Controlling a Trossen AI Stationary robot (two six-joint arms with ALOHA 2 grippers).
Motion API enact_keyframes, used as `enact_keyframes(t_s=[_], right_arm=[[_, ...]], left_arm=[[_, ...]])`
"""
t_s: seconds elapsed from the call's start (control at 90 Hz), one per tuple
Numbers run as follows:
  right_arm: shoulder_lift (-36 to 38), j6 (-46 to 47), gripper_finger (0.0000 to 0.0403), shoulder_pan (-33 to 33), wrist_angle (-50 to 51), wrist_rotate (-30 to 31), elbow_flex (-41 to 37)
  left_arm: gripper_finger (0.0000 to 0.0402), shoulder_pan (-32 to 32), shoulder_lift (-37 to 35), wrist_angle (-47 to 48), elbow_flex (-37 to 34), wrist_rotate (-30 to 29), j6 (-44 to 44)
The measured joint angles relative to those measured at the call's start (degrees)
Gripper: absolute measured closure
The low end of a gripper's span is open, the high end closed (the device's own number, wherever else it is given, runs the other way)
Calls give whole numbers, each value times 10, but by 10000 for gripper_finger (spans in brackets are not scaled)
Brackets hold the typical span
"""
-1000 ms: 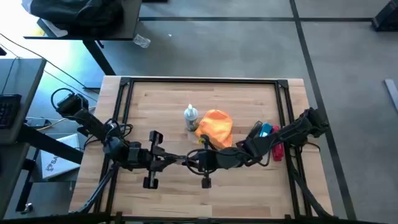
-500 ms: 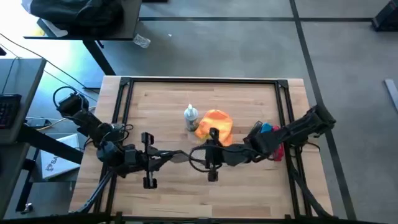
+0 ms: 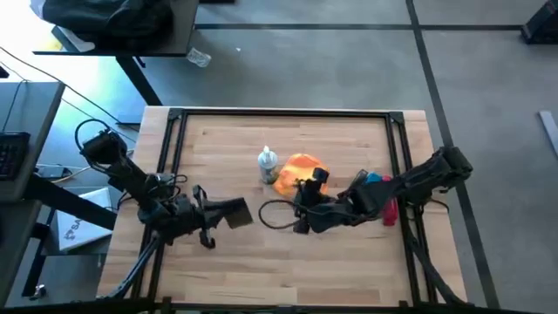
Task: Apply microfiber cloth
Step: Spray the black cellphone using the spray bottle
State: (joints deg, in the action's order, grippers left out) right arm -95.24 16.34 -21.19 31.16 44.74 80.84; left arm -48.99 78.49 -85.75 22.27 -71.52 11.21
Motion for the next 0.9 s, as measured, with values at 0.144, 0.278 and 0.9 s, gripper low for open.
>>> enact_keyframes(t_s=[0.144, 0.278, 0.9], right_arm=[[0, -8, 222, 57, -73, -66, -35], [-1, -76, 222, 110, -130, -107, -42], [-52, -317, 222, 370, -185, -371, -39]], left_arm=[[387, 7, 0, 0, -27, -23, -41], [387, 10, 0, 3, -36, -32, -59], [387, -64, -117, -38, -88, -74, 21]])
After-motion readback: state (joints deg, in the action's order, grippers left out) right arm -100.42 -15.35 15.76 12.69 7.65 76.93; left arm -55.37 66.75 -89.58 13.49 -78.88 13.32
